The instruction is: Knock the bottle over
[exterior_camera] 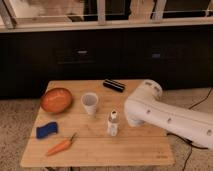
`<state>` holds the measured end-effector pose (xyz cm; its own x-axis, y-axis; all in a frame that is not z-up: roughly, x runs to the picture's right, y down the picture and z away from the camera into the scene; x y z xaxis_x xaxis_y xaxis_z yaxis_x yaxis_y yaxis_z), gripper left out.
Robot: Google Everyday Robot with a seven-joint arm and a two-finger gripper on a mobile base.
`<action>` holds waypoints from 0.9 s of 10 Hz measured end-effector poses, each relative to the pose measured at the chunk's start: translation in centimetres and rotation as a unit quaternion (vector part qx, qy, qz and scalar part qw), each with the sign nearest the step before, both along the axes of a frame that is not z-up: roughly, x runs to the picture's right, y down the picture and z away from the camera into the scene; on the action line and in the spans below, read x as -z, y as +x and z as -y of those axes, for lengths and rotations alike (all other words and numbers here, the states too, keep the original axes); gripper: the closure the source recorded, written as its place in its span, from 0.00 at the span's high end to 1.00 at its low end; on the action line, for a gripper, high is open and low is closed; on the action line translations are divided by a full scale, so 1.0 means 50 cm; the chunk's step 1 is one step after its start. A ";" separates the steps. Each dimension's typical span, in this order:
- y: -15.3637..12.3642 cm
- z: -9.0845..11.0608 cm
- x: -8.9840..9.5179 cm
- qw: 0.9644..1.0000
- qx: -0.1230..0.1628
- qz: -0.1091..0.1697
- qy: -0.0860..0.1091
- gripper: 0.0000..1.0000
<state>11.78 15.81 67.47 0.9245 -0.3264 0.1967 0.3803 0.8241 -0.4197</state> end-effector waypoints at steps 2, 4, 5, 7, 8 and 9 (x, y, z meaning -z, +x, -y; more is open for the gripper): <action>-0.004 0.003 -0.013 1.000 0.002 0.008 0.000 0.09; -0.006 0.005 -0.020 1.000 0.005 0.015 0.000 0.06; -0.009 0.005 -0.024 1.000 0.006 0.019 0.001 0.06; -0.013 0.007 -0.034 1.000 0.012 0.026 0.001 0.06; -0.014 0.008 -0.037 1.000 0.013 0.028 0.001 0.06; -0.015 0.010 -0.043 0.999 0.015 0.033 0.000 0.06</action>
<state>11.01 15.32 69.63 0.8993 -0.3534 0.2575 0.4316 0.8120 -0.3929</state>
